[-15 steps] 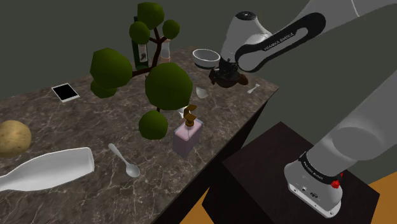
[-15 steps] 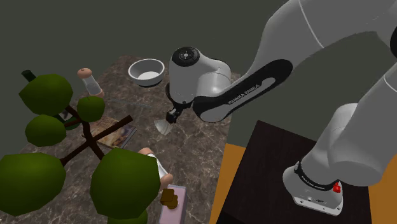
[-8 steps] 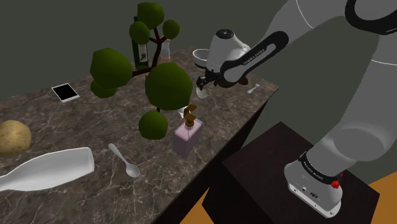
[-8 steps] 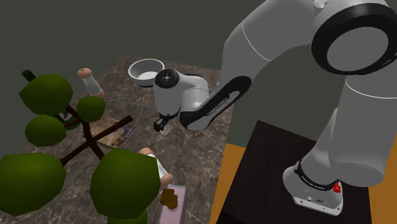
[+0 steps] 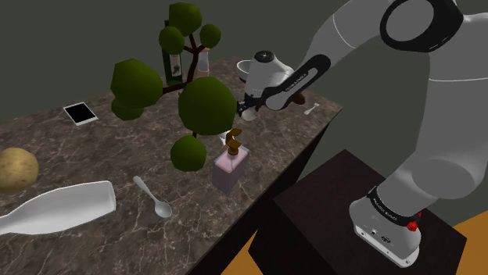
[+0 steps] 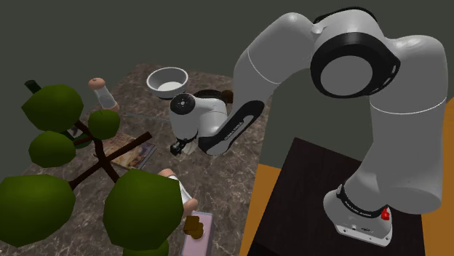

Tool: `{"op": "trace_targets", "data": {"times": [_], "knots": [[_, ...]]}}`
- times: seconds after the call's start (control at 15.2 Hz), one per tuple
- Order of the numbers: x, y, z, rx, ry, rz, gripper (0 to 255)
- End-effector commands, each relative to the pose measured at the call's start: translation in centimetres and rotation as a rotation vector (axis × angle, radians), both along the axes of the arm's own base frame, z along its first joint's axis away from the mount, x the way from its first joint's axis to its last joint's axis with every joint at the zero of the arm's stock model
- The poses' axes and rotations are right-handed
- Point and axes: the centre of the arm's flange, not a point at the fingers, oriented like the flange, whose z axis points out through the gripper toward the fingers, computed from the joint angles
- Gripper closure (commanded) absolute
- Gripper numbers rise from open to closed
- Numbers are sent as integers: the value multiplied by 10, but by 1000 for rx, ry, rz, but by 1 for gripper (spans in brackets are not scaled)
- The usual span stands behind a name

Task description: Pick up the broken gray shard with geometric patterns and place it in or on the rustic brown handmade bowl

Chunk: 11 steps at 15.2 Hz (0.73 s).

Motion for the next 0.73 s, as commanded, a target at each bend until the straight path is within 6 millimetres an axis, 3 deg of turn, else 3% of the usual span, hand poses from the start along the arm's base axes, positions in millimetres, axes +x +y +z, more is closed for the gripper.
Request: {"op": "trace_targets", "data": {"times": [0.0, 0.13, 0.66], "knots": [[3, -1, -10, 0, 0, 0, 0], [5, -3, -18, 0, 0, 0, 0], [5, -3, -18, 0, 0, 0, 0]]}}
